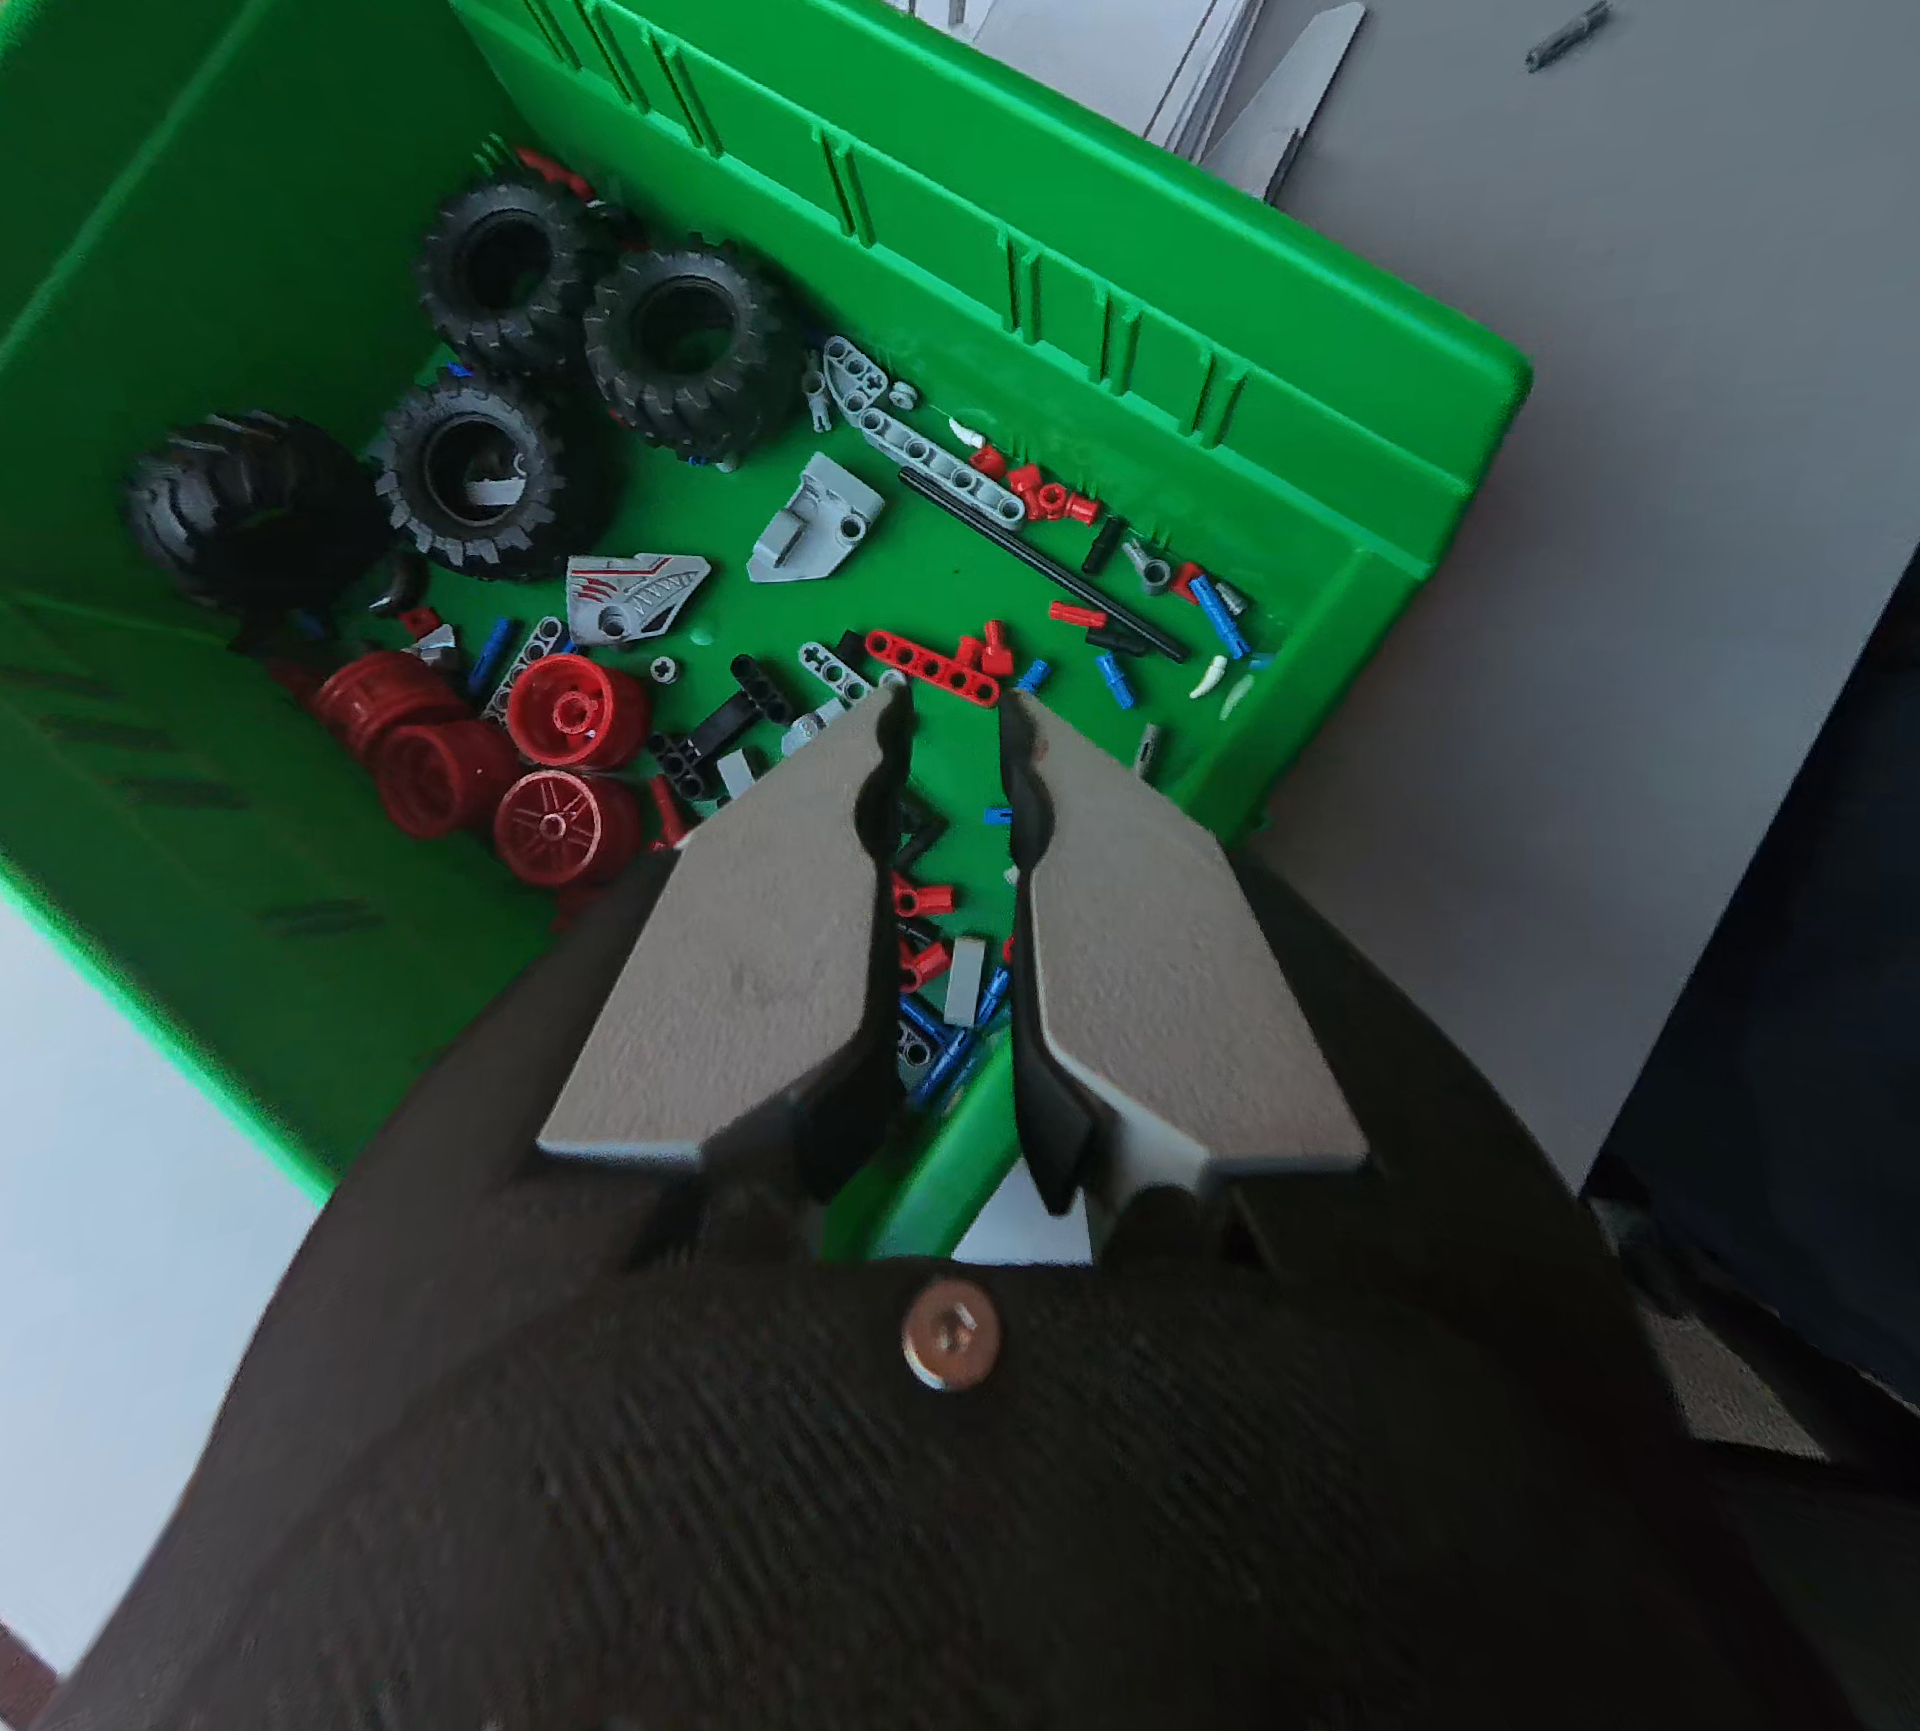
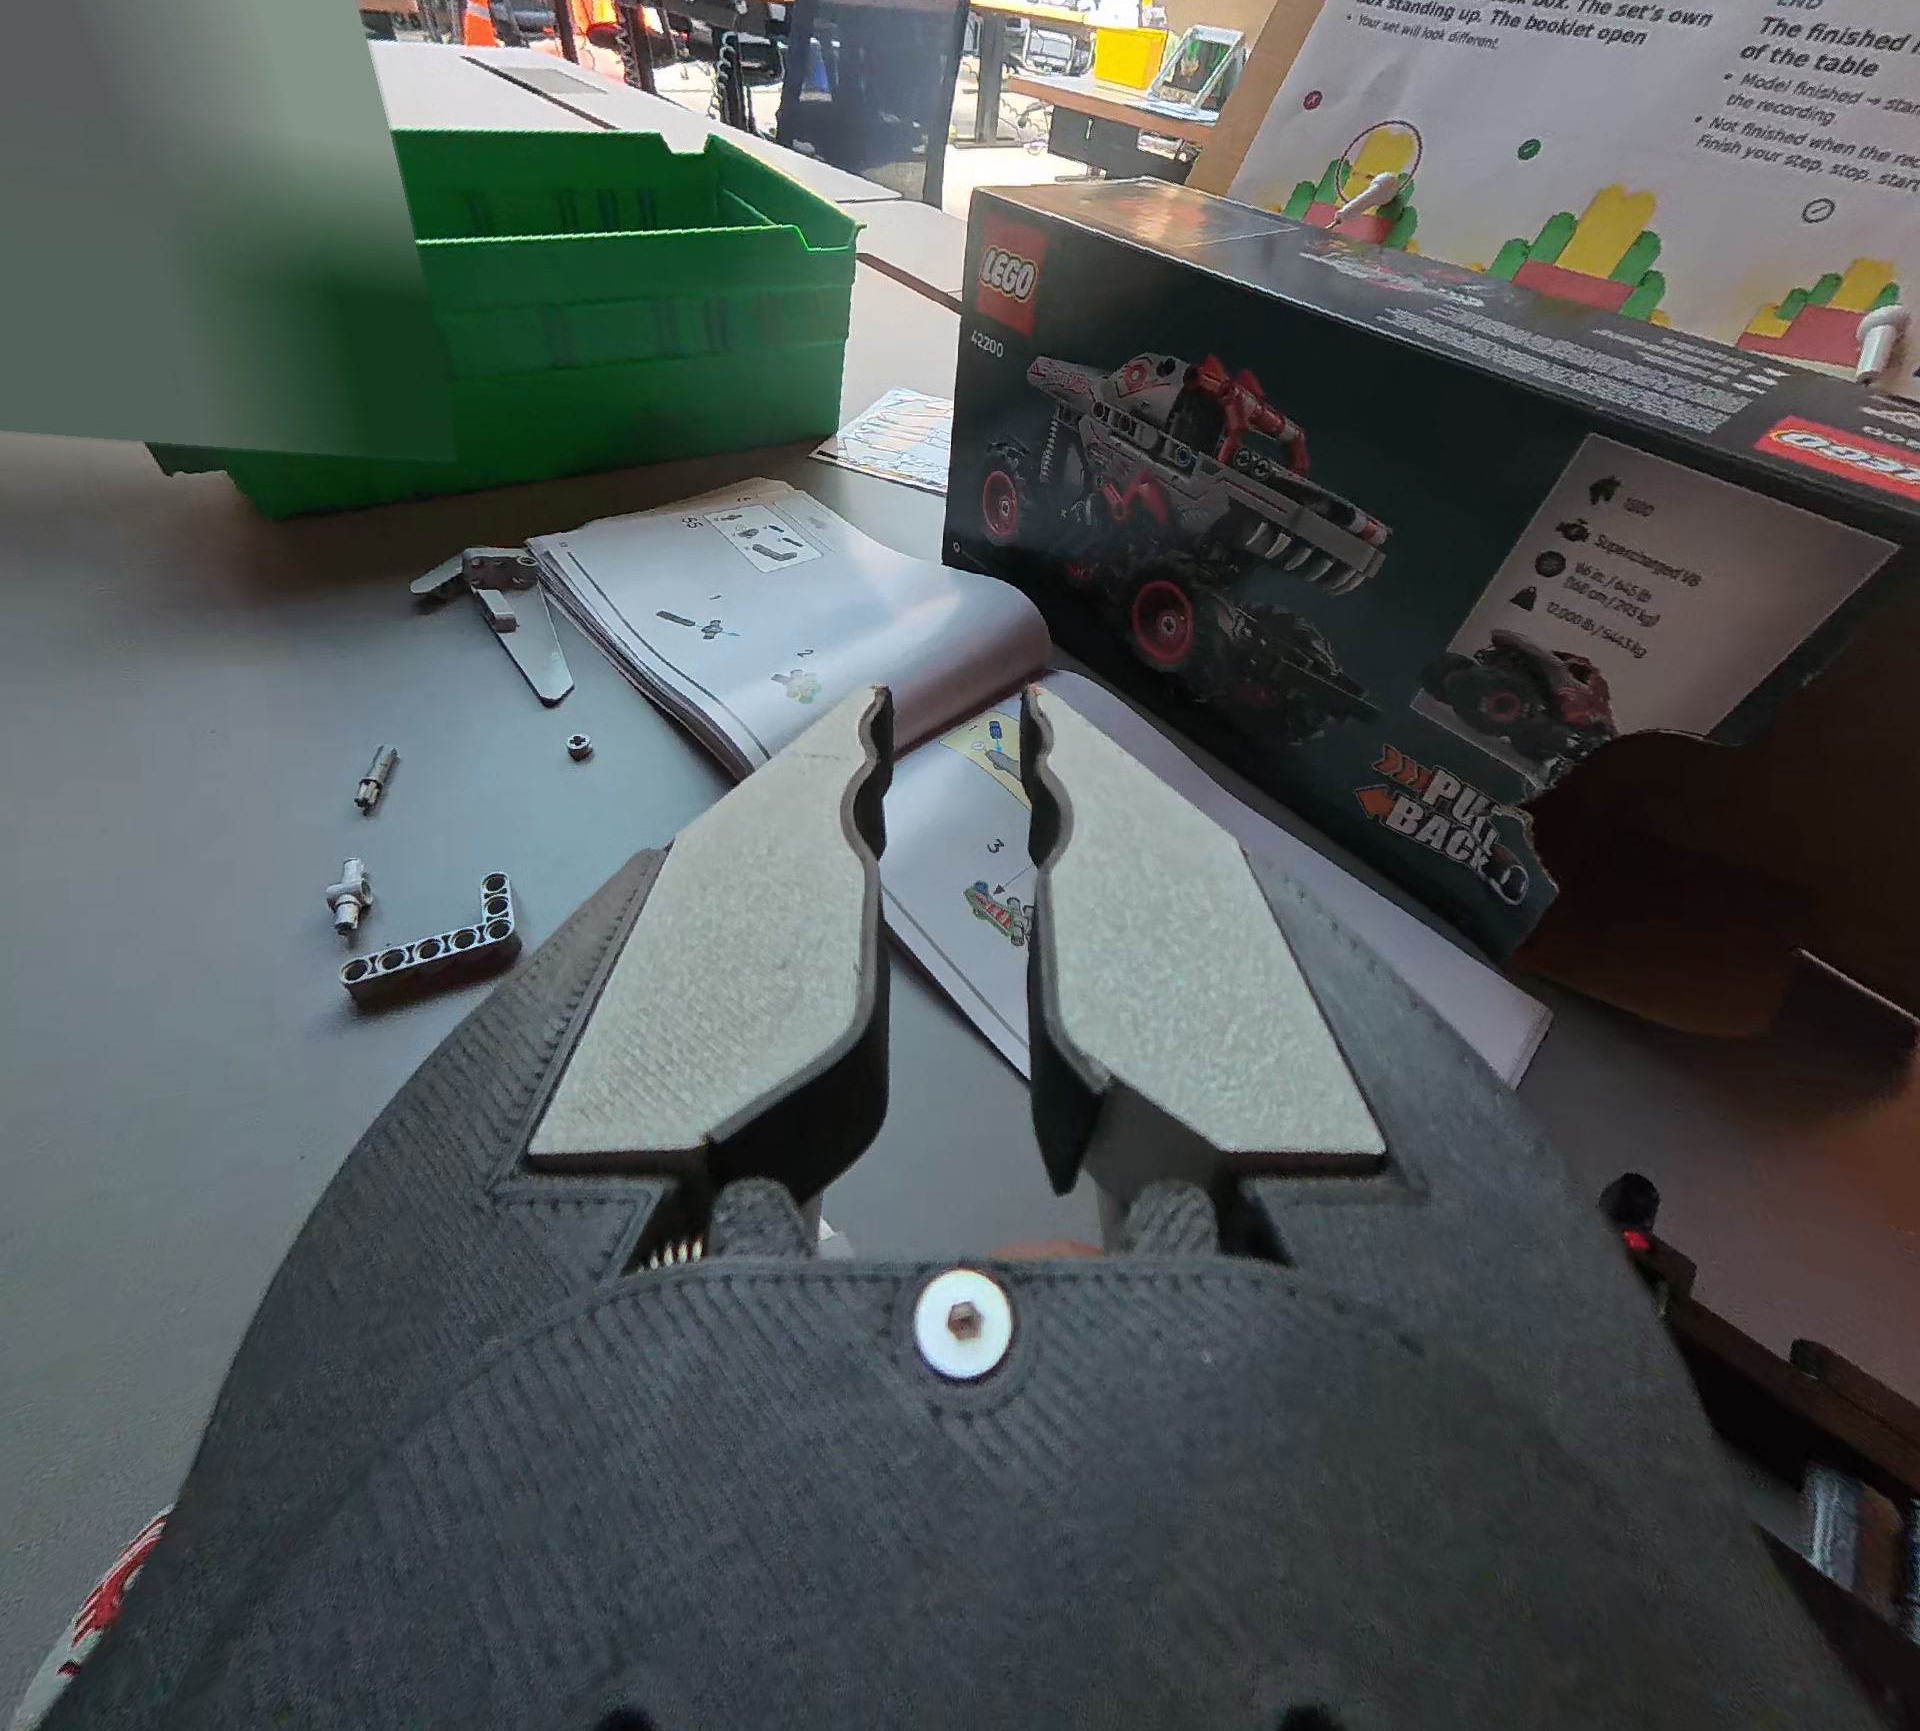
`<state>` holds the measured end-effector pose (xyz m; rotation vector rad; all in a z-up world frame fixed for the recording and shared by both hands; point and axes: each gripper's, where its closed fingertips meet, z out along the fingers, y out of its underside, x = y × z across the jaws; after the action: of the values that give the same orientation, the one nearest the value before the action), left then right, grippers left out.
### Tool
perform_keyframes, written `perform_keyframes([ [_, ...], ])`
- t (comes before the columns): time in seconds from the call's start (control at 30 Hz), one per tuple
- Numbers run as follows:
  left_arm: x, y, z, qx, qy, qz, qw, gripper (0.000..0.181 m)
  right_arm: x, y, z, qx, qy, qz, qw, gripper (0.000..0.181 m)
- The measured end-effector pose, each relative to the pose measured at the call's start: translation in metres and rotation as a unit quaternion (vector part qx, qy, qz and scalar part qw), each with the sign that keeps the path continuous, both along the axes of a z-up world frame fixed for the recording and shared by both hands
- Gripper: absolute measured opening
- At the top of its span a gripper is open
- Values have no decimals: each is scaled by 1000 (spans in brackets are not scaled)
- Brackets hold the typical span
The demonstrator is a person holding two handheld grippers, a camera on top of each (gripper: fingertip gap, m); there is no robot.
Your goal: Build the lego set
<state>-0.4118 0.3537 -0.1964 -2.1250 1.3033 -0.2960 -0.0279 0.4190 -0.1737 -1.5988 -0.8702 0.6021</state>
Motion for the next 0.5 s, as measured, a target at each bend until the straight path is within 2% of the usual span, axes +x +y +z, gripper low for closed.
perform_keyframes([
  [0.3, 13, -15, -32, -110, 87, -70, 988, 7, 0, 1, -4, -6, -3, 0, 1000, 21],
  [0.5, 17, -8, -54, -127, 162, -104, 973, 8, 0, -1, 0, 0, 1, 0, 1000, 20],
])
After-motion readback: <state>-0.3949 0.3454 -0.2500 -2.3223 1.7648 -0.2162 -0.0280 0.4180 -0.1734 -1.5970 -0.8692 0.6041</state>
